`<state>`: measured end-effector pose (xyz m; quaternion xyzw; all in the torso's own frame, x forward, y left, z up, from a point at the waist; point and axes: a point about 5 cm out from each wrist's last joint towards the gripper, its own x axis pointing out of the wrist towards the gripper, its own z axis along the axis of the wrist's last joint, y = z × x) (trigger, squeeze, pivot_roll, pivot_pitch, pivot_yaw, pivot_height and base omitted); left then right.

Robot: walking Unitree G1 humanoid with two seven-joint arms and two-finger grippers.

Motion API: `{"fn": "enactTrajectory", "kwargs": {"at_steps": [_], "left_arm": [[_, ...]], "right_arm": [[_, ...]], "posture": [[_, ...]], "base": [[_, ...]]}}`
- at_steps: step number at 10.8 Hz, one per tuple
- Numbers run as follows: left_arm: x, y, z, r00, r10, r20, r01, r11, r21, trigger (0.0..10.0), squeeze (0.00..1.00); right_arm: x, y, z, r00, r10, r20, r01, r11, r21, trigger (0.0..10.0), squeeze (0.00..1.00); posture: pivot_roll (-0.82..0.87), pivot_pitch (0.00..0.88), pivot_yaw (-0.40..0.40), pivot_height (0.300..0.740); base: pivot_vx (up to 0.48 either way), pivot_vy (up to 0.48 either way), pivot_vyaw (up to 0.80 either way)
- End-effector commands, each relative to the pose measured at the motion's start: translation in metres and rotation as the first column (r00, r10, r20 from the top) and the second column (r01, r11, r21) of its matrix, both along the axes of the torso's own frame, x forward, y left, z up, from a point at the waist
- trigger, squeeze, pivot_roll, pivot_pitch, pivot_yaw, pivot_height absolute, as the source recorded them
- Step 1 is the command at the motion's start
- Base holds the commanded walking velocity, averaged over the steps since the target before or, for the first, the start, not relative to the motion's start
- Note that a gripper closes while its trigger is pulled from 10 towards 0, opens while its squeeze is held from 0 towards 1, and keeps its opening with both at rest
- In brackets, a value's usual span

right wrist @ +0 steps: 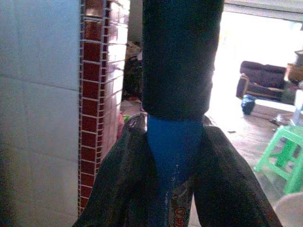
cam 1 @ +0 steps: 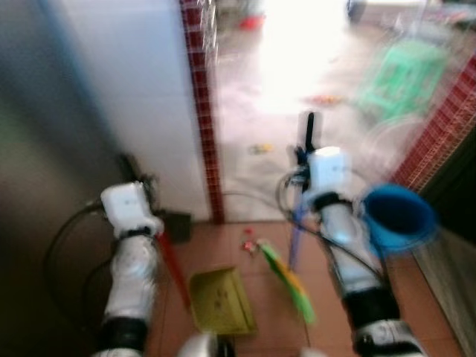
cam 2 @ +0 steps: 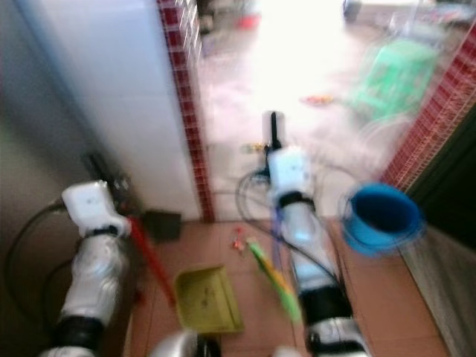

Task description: Sweep floor

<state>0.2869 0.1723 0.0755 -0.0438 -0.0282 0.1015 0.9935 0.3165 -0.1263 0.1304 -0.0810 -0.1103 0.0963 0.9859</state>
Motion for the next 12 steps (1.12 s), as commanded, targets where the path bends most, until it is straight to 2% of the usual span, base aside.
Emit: {"fn": "enactTrajectory", "kwargs": {"at_steps": [1,6,9,12], "left_arm": [[0.008,-0.008,0.017,0.997,-0.024,0.08,0.025,1.0,-0.013,10.0,0.0],[0.01,-0.009,0.02,0.995,-0.032,0.093,0.031,0.999,0.006,10.0,0.0],[0.012,-0.012,0.023,0.994,-0.032,0.1,0.033,0.999,-0.006,10.0,0.0],[0.015,-0.013,0.04,0.987,-0.011,0.16,0.011,1.0,-0.004,10.0,0.0]], "right_arm": [[0.003,-0.003,0.015,0.998,-0.001,0.07,0.002,1.0,-0.019,10.0,0.0],[0.002,-0.002,0.023,0.992,0.002,0.123,0.002,1.0,-0.03,10.0,0.0],[0.002,-0.001,0.028,0.989,0.004,0.149,0.0,1.0,-0.026,10.0,0.0],[0.002,-0.001,0.029,0.987,0.01,0.162,-0.005,0.999,-0.032,10.0,0.0]], "posture": [[-0.13,0.0,0.091,0.74],[-0.13,0.0,0.1,0.74],[-0.13,0.0,0.103,0.74],[-0.13,0.0,0.1,0.74]], "base": [[0.386,0.0,0.0],[0.428,0.0,0.0],[0.408,0.18,0.69],[0.345,0.333,0.37]]}}
